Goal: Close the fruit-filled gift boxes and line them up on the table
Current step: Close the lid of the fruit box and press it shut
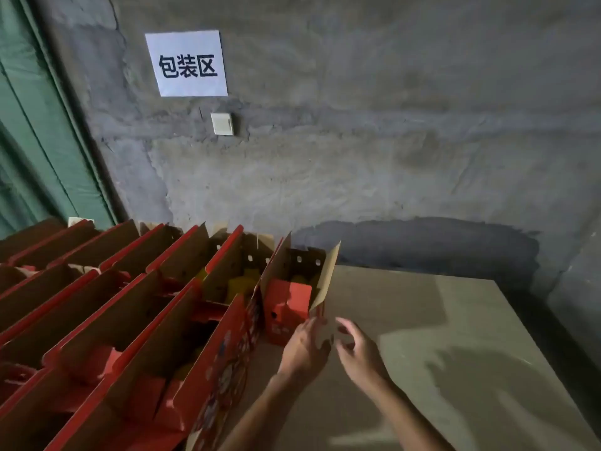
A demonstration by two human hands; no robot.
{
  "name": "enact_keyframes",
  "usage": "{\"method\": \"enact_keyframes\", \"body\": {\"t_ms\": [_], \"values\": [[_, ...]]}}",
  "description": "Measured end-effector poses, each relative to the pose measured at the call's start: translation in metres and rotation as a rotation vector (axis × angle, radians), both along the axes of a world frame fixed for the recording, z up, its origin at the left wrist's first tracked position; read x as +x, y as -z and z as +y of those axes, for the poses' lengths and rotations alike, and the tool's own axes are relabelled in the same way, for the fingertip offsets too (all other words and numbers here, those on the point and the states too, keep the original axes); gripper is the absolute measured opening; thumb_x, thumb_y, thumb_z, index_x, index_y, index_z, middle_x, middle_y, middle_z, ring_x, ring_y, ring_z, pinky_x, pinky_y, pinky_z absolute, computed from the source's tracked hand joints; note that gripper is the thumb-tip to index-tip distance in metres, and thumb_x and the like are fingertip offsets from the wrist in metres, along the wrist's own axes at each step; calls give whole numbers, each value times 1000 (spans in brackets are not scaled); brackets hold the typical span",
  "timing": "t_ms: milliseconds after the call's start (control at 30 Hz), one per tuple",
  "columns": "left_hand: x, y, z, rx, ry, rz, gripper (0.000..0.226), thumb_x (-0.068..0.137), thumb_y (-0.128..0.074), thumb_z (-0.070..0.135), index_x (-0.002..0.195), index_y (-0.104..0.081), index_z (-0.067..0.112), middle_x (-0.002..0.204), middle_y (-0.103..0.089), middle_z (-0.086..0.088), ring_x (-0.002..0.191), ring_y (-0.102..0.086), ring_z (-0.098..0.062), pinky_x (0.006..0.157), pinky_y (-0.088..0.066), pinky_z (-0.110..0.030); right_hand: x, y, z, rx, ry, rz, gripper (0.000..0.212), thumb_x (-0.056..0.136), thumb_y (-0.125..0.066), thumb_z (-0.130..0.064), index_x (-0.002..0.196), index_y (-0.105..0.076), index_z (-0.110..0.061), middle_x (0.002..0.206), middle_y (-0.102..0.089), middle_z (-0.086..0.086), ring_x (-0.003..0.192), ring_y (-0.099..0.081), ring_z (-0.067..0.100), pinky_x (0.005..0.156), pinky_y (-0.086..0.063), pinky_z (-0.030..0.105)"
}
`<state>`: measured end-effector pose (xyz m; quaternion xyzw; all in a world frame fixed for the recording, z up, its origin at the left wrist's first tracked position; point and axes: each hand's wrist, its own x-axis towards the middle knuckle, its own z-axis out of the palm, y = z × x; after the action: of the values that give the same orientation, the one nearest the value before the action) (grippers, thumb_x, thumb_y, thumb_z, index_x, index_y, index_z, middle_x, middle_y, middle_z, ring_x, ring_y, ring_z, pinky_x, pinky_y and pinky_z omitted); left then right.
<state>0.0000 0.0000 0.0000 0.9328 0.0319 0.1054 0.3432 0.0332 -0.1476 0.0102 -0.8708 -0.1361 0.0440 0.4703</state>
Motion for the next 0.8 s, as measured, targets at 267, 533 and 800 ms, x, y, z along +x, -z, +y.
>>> {"method": "enact_keyframes", "body": {"t_ms": [267,533,800], "values": [[119,12,25,312,-22,-6,54,98,-57,28,150,-43,24,153,-46,4,145,-36,-17,117,-28,-34,98,31,38,-36,-48,52,48,105,-48,-40,153,-39,-40,152,-52,-7,132,-56,16,106,-50,34],[156,26,39,359,-45,-26,45,99,-56,38,141,-55,22,138,-60,1,131,-50,-19,116,-29,-36,145,41,56,-63,-20,-94,59,104,-51,-31,157,-27,-38,149,-55,-1,123,-63,22,95,-54,34],[130,22,49,235,9,-159,21,97,-52,22,105,-71,19,98,-72,-4,101,-63,-26,93,-43,-43,142,27,46,-261,-167,-364,45,100,-55,-12,142,-56,-29,141,-63,-6,122,-63,20,92,-52,34]]}}
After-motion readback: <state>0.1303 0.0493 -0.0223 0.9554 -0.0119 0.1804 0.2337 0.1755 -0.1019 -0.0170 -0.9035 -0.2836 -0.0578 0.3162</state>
